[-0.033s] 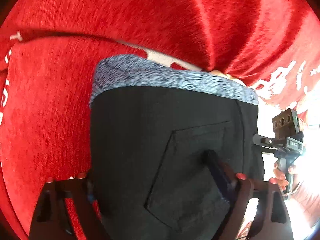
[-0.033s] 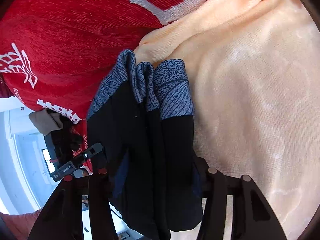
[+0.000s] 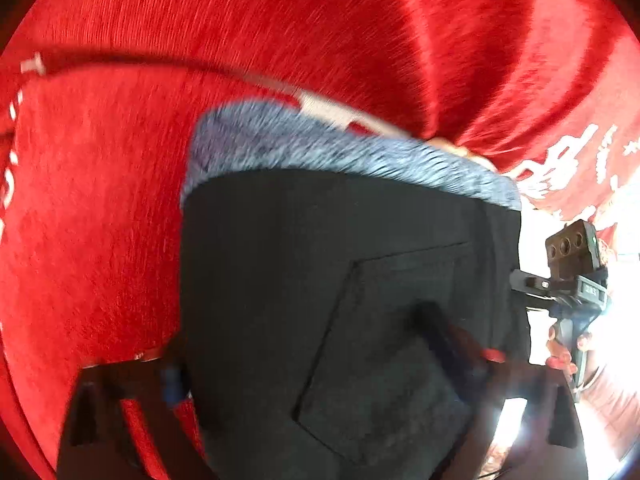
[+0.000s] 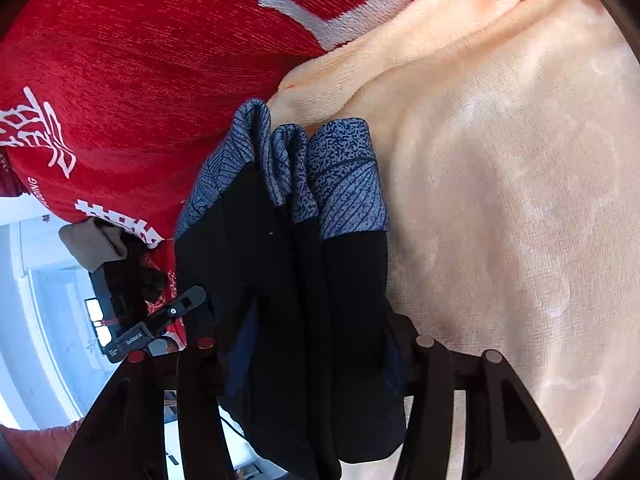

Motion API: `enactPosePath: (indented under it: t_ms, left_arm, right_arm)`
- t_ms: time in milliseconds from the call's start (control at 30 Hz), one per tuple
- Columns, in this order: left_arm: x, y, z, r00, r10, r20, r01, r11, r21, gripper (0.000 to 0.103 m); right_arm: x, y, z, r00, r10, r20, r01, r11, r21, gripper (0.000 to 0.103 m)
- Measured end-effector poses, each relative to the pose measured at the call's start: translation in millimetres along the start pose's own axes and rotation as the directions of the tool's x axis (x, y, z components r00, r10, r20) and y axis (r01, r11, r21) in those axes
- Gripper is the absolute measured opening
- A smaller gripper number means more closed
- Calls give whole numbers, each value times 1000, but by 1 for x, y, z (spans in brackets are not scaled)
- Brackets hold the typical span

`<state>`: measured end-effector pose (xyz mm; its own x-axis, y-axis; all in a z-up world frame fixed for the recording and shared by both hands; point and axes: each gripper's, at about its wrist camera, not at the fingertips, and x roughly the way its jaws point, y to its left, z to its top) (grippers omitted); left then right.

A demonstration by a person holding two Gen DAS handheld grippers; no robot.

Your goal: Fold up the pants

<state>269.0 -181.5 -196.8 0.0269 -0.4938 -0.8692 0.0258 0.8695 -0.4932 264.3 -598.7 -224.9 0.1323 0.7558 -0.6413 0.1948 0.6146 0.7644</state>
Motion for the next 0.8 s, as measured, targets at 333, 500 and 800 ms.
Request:
enactPosePath:
  t_ms: [333,500,800]
  left_arm:
    - [-18,-12,-9,997,15,71,-18,999,36,69]
    - [-39,-9,-16,997,-14,76,12,1000,20,62]
    - [-75,-11,-42,997,-26,75,24,999,35,62]
  right_arm:
    - [-10,-16,0,1000,22,12,-22,999,48,55]
    - [-21,-6,-9,997,62,40,-64,997,53,43]
    - [-30,8,-38,991,130,39,-133,987,89,42]
